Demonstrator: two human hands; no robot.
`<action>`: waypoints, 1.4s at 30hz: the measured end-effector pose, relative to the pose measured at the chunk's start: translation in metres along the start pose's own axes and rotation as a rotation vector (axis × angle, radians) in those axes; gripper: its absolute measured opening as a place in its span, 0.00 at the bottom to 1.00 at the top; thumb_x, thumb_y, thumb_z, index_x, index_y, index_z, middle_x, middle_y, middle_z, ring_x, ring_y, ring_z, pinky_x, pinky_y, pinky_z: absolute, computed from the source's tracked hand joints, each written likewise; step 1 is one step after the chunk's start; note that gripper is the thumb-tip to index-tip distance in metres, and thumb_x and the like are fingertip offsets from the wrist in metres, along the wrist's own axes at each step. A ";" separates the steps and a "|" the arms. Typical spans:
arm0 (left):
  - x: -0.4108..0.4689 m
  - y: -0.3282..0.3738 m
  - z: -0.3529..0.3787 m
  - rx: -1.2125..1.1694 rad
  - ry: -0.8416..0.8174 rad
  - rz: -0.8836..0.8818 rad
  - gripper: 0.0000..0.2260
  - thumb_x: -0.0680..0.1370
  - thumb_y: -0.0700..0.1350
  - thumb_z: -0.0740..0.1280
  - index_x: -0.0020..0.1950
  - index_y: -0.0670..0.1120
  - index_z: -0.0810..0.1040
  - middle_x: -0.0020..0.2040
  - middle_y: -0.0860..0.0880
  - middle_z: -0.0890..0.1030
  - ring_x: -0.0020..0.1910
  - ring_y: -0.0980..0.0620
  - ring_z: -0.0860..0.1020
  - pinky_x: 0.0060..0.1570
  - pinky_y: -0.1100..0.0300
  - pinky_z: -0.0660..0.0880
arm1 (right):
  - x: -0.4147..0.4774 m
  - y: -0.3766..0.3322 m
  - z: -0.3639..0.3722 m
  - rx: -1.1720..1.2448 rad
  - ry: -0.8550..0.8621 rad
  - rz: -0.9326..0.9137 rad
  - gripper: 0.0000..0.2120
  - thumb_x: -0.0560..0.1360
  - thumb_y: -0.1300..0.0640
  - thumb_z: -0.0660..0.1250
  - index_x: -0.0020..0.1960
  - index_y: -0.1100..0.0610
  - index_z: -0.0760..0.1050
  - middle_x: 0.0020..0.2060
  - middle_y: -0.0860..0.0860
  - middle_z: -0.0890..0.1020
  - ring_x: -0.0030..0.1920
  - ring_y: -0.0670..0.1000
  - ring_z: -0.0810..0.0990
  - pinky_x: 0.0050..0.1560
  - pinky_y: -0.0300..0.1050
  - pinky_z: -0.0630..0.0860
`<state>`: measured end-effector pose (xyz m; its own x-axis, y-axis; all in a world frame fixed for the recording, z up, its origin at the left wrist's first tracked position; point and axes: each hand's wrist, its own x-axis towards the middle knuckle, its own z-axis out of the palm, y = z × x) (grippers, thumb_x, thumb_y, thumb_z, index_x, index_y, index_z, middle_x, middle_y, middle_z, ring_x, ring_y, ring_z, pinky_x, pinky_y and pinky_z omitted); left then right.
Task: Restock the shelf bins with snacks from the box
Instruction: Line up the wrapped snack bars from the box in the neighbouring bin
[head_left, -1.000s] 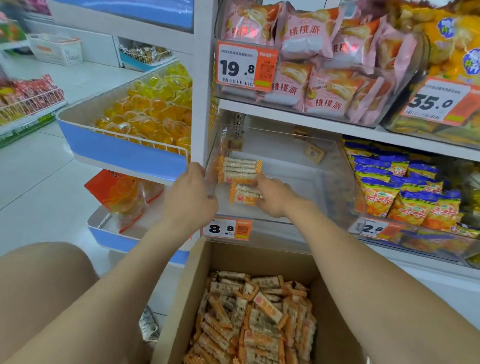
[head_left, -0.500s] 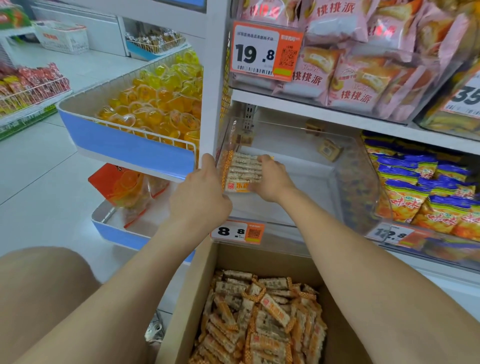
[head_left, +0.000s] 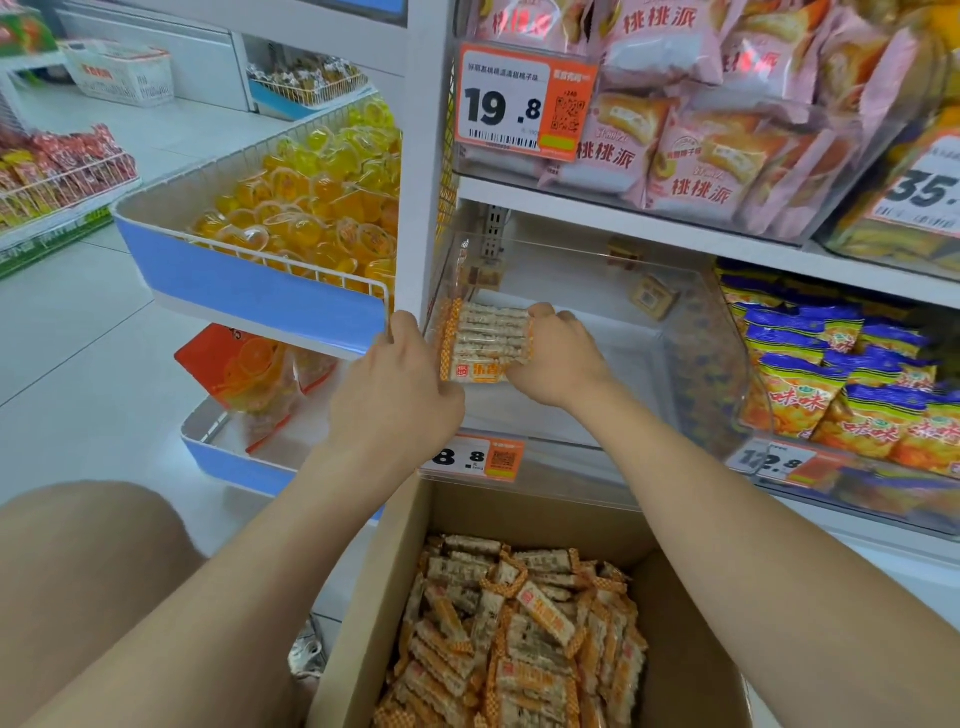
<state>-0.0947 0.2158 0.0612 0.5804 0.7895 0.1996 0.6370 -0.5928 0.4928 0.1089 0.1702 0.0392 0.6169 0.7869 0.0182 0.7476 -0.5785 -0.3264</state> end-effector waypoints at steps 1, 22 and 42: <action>-0.004 0.000 -0.001 0.036 0.046 0.020 0.24 0.79 0.47 0.67 0.71 0.43 0.64 0.58 0.41 0.75 0.52 0.37 0.77 0.42 0.50 0.70 | -0.011 0.002 -0.006 0.036 0.060 -0.032 0.25 0.73 0.50 0.70 0.68 0.56 0.73 0.58 0.56 0.80 0.62 0.59 0.78 0.57 0.53 0.79; -0.090 -0.018 0.170 0.330 -1.040 0.342 0.12 0.82 0.43 0.65 0.64 0.53 0.78 0.59 0.50 0.77 0.55 0.47 0.79 0.55 0.48 0.82 | -0.202 0.150 0.111 -0.204 -0.684 0.038 0.12 0.81 0.60 0.61 0.58 0.58 0.82 0.52 0.56 0.83 0.51 0.58 0.81 0.54 0.59 0.83; -0.115 -0.026 0.308 0.481 -1.084 0.523 0.42 0.80 0.31 0.65 0.86 0.52 0.45 0.86 0.48 0.50 0.82 0.39 0.57 0.78 0.42 0.60 | -0.223 0.188 0.166 -0.906 -0.802 -0.179 0.24 0.87 0.50 0.56 0.82 0.56 0.63 0.82 0.57 0.59 0.82 0.61 0.51 0.78 0.57 0.54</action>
<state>-0.0217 0.0916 -0.2358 0.7825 0.0523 -0.6205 0.1976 -0.9658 0.1678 0.0710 -0.0786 -0.1831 0.4000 0.5953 -0.6969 0.9051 -0.1369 0.4026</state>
